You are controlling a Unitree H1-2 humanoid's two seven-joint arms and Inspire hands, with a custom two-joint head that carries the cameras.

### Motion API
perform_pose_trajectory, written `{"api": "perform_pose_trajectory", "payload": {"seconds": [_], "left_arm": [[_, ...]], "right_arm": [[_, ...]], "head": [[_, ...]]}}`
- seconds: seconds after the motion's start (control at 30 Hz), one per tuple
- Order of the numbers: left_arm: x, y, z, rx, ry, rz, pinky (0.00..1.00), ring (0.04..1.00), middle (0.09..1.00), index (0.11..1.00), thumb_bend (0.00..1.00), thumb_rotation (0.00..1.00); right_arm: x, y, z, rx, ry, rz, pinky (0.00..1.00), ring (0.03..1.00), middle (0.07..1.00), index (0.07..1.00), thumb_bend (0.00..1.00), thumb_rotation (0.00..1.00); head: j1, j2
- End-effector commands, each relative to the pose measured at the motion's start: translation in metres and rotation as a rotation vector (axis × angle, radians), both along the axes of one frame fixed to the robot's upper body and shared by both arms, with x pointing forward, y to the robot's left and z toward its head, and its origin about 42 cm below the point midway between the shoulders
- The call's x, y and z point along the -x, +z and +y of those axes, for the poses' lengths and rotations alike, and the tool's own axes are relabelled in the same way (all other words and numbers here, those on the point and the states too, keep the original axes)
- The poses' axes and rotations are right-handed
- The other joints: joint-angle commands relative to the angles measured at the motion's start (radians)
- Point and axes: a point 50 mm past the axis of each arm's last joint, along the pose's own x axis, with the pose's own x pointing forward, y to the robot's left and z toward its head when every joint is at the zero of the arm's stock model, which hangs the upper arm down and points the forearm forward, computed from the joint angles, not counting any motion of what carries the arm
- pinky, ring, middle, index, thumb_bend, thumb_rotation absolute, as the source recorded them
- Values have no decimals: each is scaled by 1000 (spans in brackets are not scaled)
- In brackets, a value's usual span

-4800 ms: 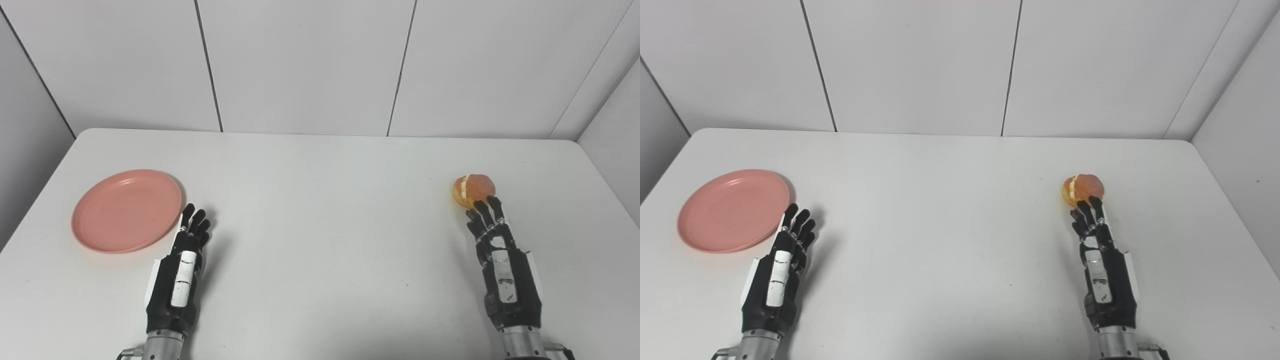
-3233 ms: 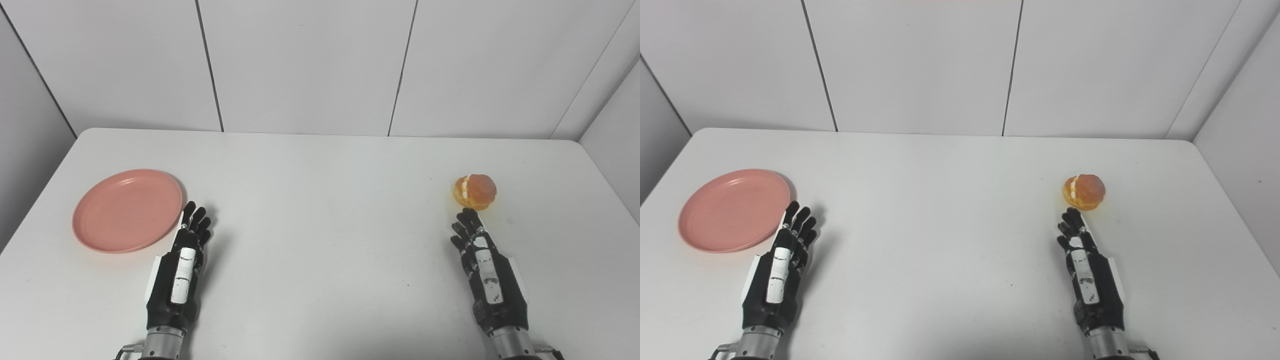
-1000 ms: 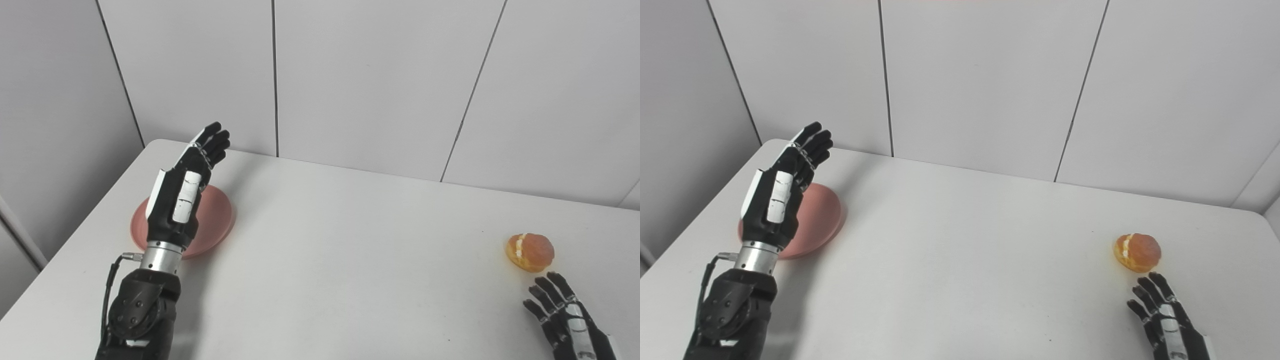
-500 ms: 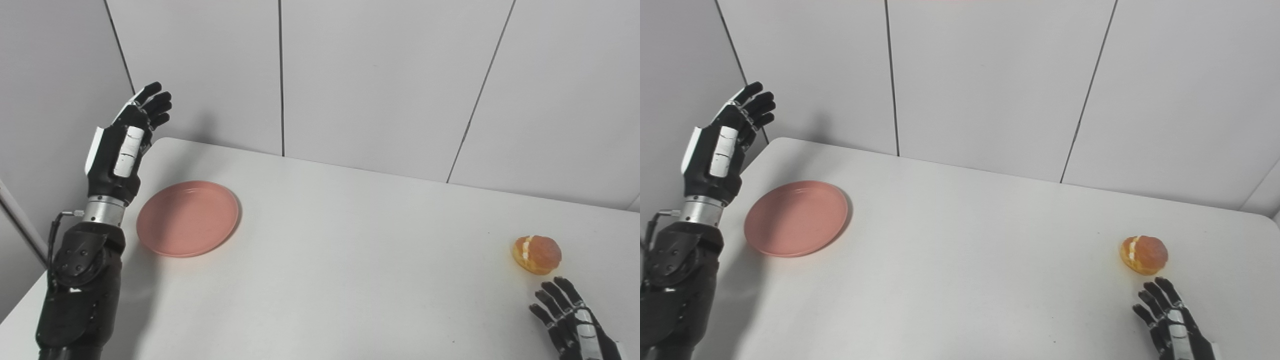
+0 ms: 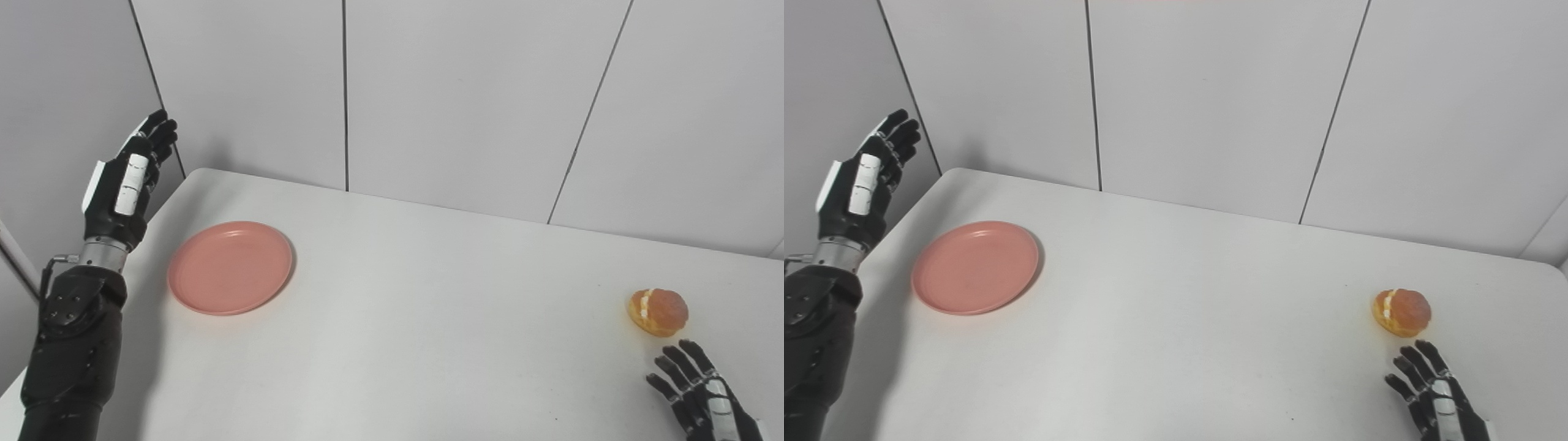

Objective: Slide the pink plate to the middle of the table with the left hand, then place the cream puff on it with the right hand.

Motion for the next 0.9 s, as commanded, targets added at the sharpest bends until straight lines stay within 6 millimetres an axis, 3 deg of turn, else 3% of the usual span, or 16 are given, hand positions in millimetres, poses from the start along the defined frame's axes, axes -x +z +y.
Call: {"api": "perform_pose_trajectory", "payload": {"seconds": [0.0, 0.37, 0.67, 0.87], "left_arm": [[-5, 35, 14, -54, 10, -99, 982, 923, 916, 893, 921, 849], [-13, -5, 31, 11, 76, 4, 910, 914, 908, 917, 897, 868], [-21, -29, 33, 29, 91, 80, 977, 931, 931, 918, 895, 884], [-28, -43, 32, 58, 65, 129, 949, 919, 917, 914, 913, 832]], "right_arm": [[9, -15, -1, -16, -2, 81, 812, 854, 841, 852, 716, 741], [9, -14, -2, -11, 3, 80, 796, 836, 823, 836, 714, 738], [7, -14, -3, -9, 7, 82, 773, 818, 810, 827, 702, 738], [8, -14, -3, -2, 4, 86, 756, 797, 788, 826, 701, 741]], "head": [[0, 3], [-1, 17], [-6, 21], [-8, 28]]}}
